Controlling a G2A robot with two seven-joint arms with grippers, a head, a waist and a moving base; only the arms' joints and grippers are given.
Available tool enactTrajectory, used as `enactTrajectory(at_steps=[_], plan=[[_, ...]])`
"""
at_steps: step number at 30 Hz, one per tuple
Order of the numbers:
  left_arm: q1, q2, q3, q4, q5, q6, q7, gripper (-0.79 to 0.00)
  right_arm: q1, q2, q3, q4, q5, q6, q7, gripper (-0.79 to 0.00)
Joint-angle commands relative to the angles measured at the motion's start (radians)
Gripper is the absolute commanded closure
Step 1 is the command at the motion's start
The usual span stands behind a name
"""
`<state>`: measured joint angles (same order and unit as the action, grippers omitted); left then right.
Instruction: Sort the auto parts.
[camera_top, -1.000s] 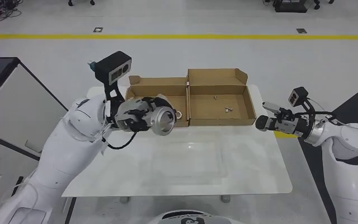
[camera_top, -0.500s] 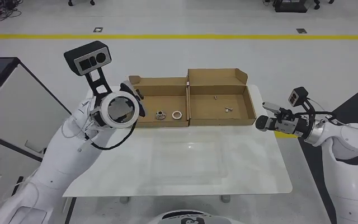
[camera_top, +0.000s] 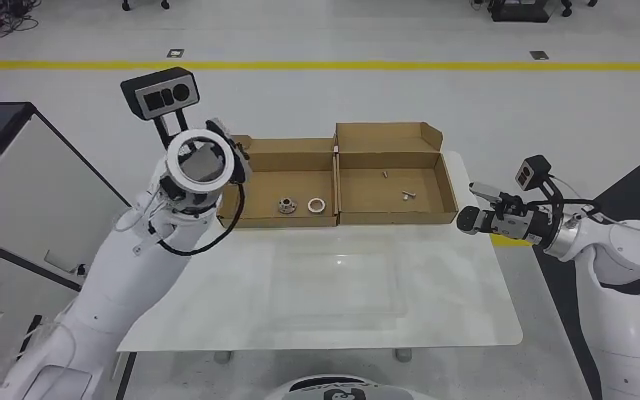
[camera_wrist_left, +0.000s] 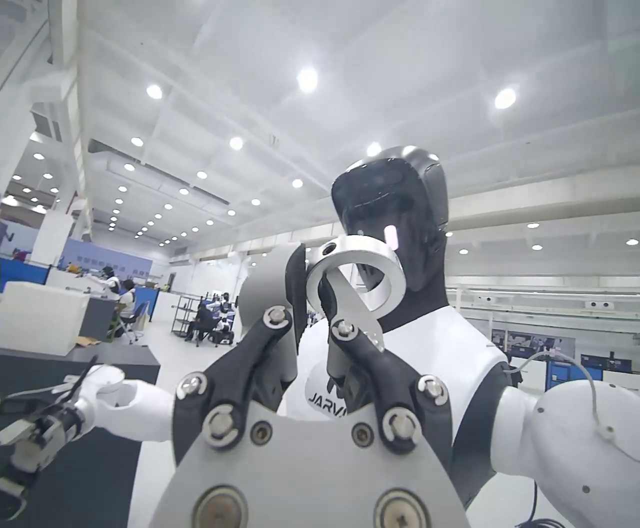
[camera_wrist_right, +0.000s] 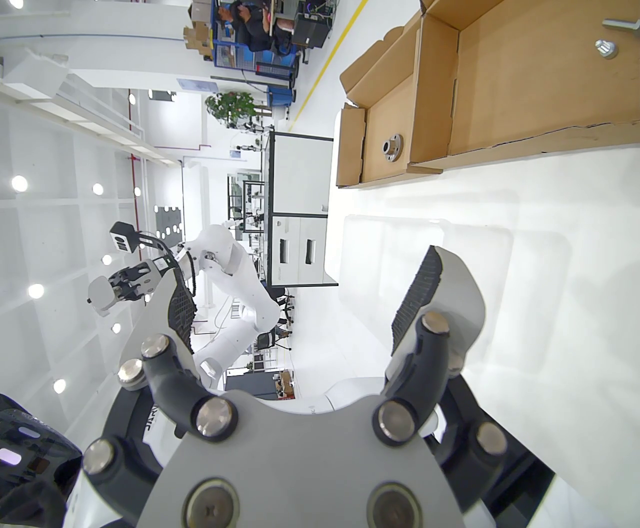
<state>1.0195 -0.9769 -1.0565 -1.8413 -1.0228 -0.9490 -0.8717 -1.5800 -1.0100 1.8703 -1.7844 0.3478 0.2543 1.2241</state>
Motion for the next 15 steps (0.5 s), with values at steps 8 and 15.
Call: enactTrajectory(at_steps=[8, 15], plan=[[0.012, -0.002, -0.033, 0.036, 0.16, 0.032, -0.032, 0.0, 0.0, 0.0, 0.0, 0.0, 0.0, 0.0, 0.0, -0.785], [0.016, -0.012, -0.028, 0.009, 0.085, 0.026, -0.026, 0.0, 0.0, 0.0, 0.0, 0.0, 0.0, 0.0, 0.0, -0.785]])
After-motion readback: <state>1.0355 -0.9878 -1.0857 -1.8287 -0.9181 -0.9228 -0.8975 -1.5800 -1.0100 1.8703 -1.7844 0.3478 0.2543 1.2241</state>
